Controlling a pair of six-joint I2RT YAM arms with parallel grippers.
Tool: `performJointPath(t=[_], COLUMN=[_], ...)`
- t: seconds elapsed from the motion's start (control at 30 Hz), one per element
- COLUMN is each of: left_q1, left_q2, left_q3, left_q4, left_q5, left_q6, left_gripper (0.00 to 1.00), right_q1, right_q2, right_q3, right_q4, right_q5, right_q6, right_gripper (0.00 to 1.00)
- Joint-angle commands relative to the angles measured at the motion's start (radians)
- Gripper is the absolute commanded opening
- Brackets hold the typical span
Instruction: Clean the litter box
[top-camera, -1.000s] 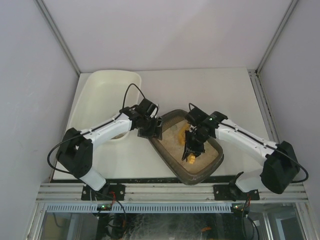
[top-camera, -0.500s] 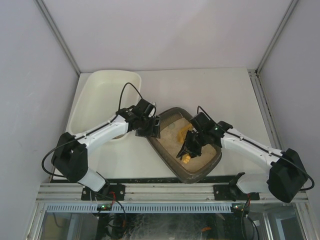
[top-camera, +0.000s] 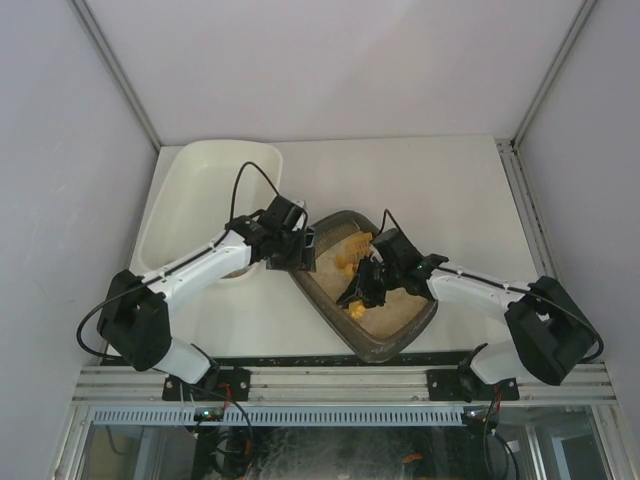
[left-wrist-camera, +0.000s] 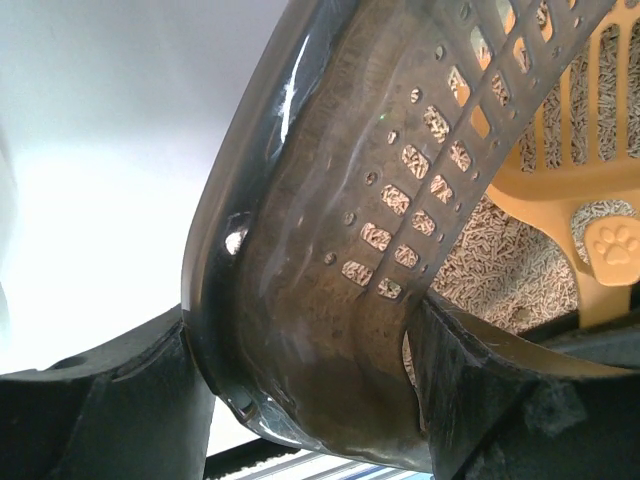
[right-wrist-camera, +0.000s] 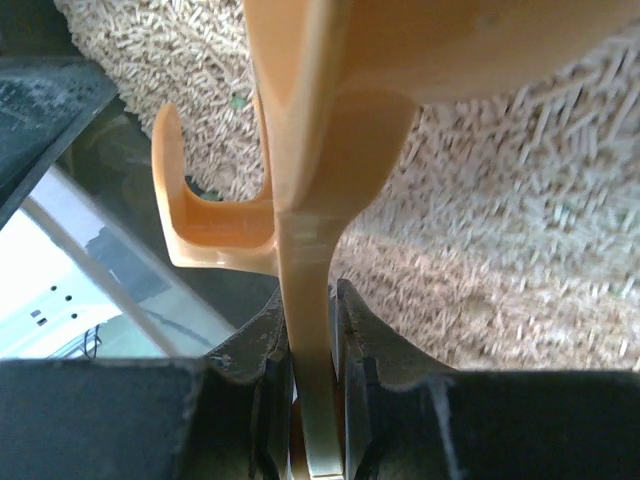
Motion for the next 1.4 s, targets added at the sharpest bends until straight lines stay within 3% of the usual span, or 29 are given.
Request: performJointPath(t=[0.0,0.47,1.07,1.37], left_q1=[0.004,0.012,0.069,0.078], left_q2=[-0.102,-0.117,-0.128,-0.136], left_q3=[0.027,0.027,-0.003,-0.038], left_q4=[0.129,0.137,0.161,0.206], left_q5=[-0.044,-0.051,-0.056,-0.102], left_q6=[-0.005,0.017,0.030,0.075], left_gripper=[0.63,0.61,0.60,0.60], right_q1=[-0.011,-0.033,-0.130,-0.211], right_q2=[0.061,0.224,-0.037,-0.118], right_q3=[-0.087,-0.085,-0.086,-0.086], right_q4=[0.279,0.711,0.158,0.048], right_q5=[-0.077,-0.267,-0.319,-0.391], right_q6=[0.016,0.110,-0.141,-0.194], right_gripper=[0.00,0.00,0.00,0.00])
